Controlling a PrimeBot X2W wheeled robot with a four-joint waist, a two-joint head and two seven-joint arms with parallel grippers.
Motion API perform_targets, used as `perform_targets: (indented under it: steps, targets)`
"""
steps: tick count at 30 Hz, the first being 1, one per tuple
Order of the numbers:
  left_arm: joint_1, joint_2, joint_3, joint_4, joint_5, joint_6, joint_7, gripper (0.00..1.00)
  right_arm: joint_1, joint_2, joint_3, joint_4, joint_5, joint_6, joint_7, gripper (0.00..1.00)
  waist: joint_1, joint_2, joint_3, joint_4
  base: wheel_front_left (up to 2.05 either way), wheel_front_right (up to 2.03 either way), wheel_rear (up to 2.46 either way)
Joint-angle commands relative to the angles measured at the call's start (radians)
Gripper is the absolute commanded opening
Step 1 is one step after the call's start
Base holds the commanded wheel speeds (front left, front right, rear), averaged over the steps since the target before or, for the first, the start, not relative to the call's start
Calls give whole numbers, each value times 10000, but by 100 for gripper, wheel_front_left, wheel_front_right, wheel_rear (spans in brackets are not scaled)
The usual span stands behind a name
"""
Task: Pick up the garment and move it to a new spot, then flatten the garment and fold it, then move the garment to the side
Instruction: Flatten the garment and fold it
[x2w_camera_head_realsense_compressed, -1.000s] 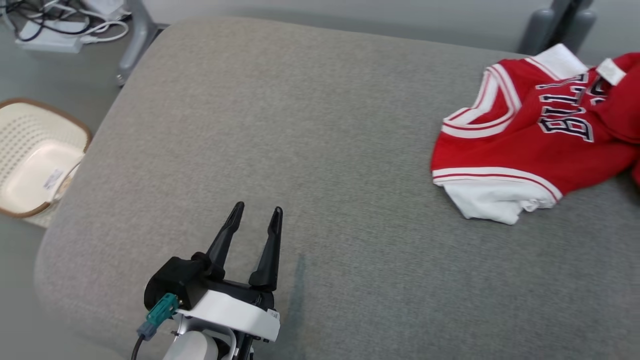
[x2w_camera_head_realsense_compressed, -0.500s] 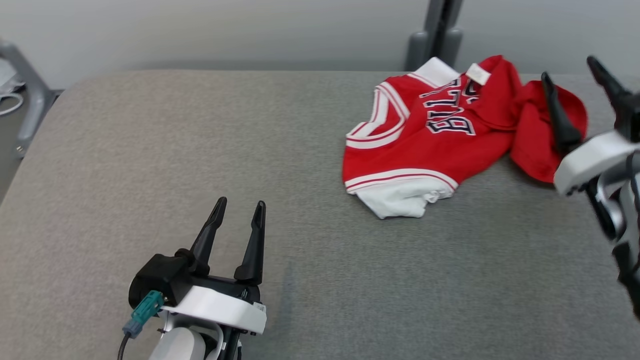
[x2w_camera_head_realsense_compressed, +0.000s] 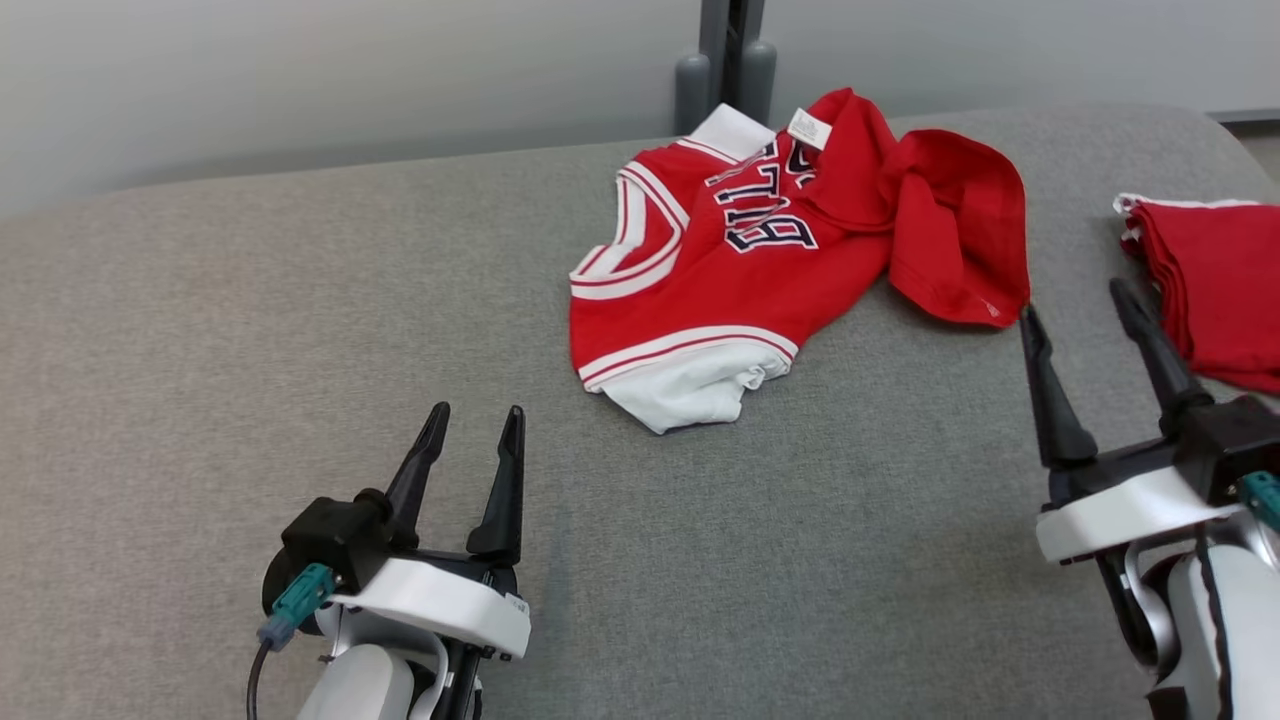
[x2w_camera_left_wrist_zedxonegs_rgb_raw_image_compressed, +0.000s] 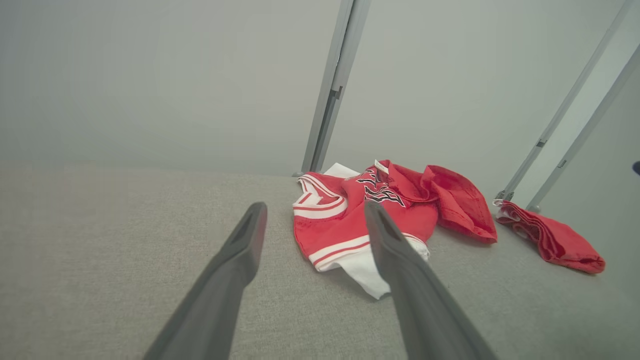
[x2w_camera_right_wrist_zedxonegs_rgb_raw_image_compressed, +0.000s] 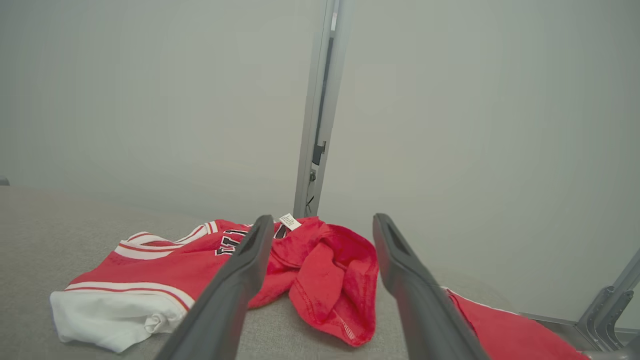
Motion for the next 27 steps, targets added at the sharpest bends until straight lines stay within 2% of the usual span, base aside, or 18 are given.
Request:
perform_targets:
  steps: [1,4,7,11,17,25,26,27]
  targets:
    - [-192,45,-43,271,-205,73,-23,100,168,55,-35,-122,-99,-5,60,100,0,-1,195,-193,0,0,0]
    - [-524,46,-189,934,-1376,78,-25,100,333,203,-162,-304,-247,-4,103,100,0,-1,373,-382,0,0,0]
    - [-986,33,-750,1896,-2031,-124,-25,100,482,320,-239,-415,-420,-4,109,100,0,-1,517,-557,0,0,0]
    - [-1562,59,-1326,2857,-2396,-242,16,100,466,394,-270,-445,-605,-4,80,100,0,-1,654,-731,0,0,0]
    - [-2614,43,-2123,4279,-2786,-188,130,100,325,567,-295,-445,-735,-4,15,100,0,-1,903,-1103,0,0,0]
    - [-3666,48,-2844,5334,-3682,-307,215,100,192,721,-422,-344,-755,-4,-37,100,0,-1,1244,-1473,0,0,0]
    - [-3777,40,-2933,5462,-3780,-265,189,100,184,741,-413,-324,-785,-4,-36,100,0,-1,1267,-1508,0,0,0]
    - [-4050,46,-3070,5790,-3767,-35,154,100,151,772,-387,-288,-808,-4,-39,100,0,-1,1314,-1569,0,0,0]
